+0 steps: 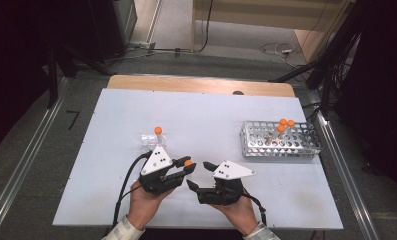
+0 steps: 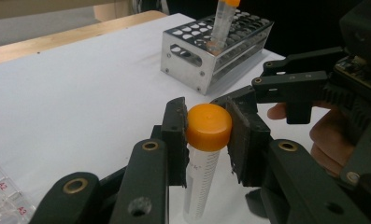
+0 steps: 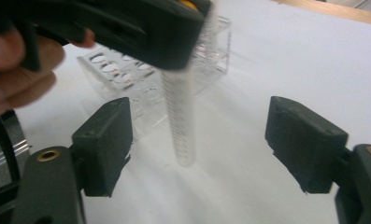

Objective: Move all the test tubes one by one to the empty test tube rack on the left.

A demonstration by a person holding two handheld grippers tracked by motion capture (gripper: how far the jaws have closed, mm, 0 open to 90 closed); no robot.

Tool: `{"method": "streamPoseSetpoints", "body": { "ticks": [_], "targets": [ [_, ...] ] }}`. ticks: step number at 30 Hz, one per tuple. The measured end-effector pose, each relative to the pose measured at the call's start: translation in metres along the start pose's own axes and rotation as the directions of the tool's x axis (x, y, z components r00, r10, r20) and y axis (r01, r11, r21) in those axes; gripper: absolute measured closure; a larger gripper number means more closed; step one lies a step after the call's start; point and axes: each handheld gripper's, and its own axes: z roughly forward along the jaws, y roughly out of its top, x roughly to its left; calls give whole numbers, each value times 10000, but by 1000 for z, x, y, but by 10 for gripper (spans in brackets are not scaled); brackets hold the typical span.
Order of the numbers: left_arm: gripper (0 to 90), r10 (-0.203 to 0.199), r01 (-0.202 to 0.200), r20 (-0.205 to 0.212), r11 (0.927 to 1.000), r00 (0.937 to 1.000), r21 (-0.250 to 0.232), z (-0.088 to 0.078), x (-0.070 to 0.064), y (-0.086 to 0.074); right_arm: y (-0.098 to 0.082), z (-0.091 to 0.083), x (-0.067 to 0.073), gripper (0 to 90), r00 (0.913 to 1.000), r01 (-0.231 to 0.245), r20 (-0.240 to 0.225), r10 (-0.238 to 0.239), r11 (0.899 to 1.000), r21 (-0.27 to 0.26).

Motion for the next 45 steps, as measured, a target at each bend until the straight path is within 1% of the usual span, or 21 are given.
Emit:
{"method": "streamPoseSetpoints", "body": {
  "ticks": [2, 4, 6, 11, 14, 17, 20, 22, 25, 27, 30, 33, 34, 39, 45],
  "targets": [
    [702, -77, 78, 46, 9999, 10000, -76, -2, 2, 2, -1, -4, -5, 203, 9999, -49, 92, 49, 10000, -17],
    [702, -33, 33, -44, 10000, 10000, -89, -4, 4, 3, -2, -9, -11, 194, 9998, -85, 205, 86, 10000, -33],
    [702, -117, 116, -72, 9998, 9999, -146, -5, 7, 3, -5, -14, -16, 190, 9991, -173, 389, 178, 9998, -110],
    [702, -323, 322, -64, 9994, 9995, -160, -7, 13, 5, -15, -25, -28, 191, 9962, -287, 824, 295, 9995, -99],
    [702, -476, 474, -115, 9986, 9988, -228, -8, 18, 5, -19, -34, -37, 191, 9933, -405, 1073, 422, 9990, -173],
    [702, -589, 583, -152, 9978, 9981, -323, -11, 21, 8, -24, -41, -46, 192, 9895, -654, 1277, 680, 9976, -246],
    [702, -576, 566, -280, 9978, 9979, -355, -14, 24, 11, -30, -46, -53, 192, 9852, -846, 1476, 867, 9962, -203],
    [702, -635, 624, -252, 9971, 9977, -430, -17, 26, 12, -32, -50, -57, 194, 9828, -930, 1583, 951, 9955, -203],
    [702, -686, 668, -308, 9962, 9972, -561, -19, 28, 16, -35, -55, -60, 199, 9802, -957, 1715, 986, 9951, -252],
    [702, -642, 618, -381, 9962, 9972, -610, -21, 30, 18, -37, -58, -62, 200, 9786, -1015, 1772, 1044, 9945, -250],
    [702, -718, 687, -426, 9953, 9965, -689, -23, 33, 20, -38, -60, -63, 202, 9761, -1094, 1858, 1123, 9937, -261],
    [702, -717, 681, -474, 9950, 9963, -736, -26, 36, 23, -38, -60, -64, 205, 9762, -1088, 1855, 1122, 9937, -284],
    [702, -677, 637, -521, 9953, 9963, -733, -27, 37, 24, -38, -60, -64, 205, 9757, -1119, 1868, 1145, 9934, -246],
    [702, -745, 684, -744, 9944, 9944, -807, -32, 45, 27, -38, -59, -63, 207, 9758, -1082, 1884, 1106, 9939, -232],
    [702, -963, 869, -1067, 9922, 9896, -889, -34, 57, 29, -38, -60, -64, 220, 9761, -1090, 1867, 1114, 9938, -232]
  ]
}}
